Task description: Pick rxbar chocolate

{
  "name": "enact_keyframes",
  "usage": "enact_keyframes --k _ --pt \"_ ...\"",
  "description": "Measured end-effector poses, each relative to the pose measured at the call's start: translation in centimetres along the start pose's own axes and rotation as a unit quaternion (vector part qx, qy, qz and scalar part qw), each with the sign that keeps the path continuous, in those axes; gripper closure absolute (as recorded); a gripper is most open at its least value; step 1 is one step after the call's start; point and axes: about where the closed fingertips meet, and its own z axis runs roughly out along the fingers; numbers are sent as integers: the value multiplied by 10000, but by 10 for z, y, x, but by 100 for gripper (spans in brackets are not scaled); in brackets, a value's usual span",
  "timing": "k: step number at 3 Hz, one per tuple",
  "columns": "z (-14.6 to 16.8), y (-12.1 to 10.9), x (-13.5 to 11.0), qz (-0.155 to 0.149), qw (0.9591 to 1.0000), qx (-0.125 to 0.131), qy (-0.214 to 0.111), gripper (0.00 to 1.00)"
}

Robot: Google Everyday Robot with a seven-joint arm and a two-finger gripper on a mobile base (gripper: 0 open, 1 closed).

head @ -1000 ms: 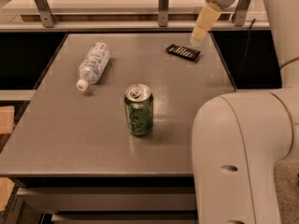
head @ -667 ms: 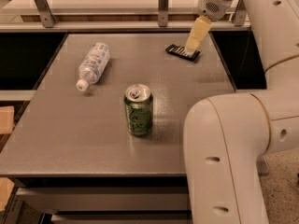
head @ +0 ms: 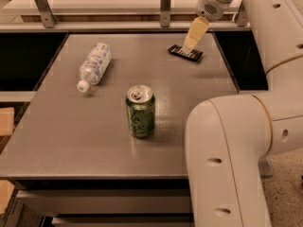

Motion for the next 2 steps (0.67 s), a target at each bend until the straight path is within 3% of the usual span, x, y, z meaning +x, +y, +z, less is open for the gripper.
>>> enact_keyframes --k 1,2 --pt "33 8 6 208 9989 -359 -209 0" --pt "33 8 5 208 9989 -359 -209 0"
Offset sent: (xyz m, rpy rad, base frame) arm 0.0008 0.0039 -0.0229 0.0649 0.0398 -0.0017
